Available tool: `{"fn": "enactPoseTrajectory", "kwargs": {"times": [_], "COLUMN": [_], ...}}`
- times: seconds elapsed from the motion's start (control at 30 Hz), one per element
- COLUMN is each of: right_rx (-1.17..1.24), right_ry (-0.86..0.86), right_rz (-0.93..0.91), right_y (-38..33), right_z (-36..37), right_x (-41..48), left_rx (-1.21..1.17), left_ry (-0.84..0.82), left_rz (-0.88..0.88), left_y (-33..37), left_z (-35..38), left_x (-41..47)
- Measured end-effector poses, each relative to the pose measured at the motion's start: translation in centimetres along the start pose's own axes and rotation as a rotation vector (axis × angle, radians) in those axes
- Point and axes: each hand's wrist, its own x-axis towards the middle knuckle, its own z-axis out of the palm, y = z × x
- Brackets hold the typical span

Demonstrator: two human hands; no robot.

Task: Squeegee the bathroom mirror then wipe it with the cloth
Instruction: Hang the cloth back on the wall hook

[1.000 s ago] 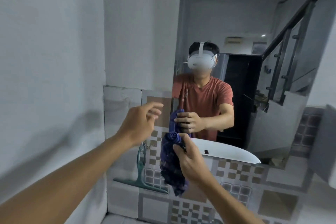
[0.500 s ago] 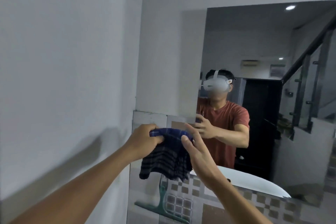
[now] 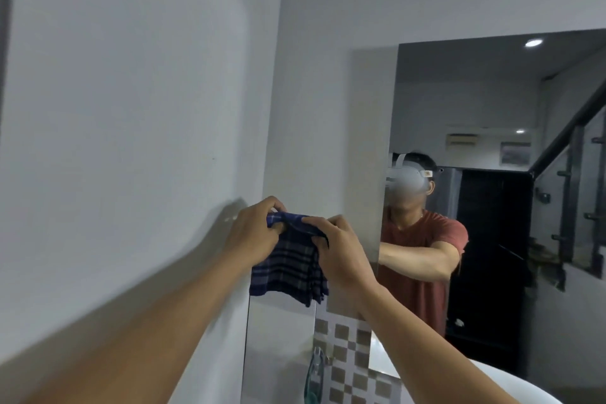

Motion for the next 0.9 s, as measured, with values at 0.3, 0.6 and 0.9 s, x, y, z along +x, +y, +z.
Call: {"fn": "enactPoseTrajectory", "kwargs": {"times": [0.3, 0.6, 0.9], "right_rx": [-0.47, -0.543, -0.377], "right_ry": [-0.146, -0.178, -0.389], "right_rz": [-0.032, -0.277, -0.057], "right_y": [0.8, 1.4, 0.1], "right_z": [2.7, 2.3, 0.7], "right_x": [1.1, 1.1, 1.7], "left_rx": [0.408, 0.829, 0.608], "left_ry": [-0.12, -0.086, -0.218], "left_rz": [0.006, 0.064, 0.061], "left_y": [-2.0, -0.5, -1.9], "left_z": [2.7, 1.9, 1.3], "left_x": [0.8, 0.5, -2.1]}}
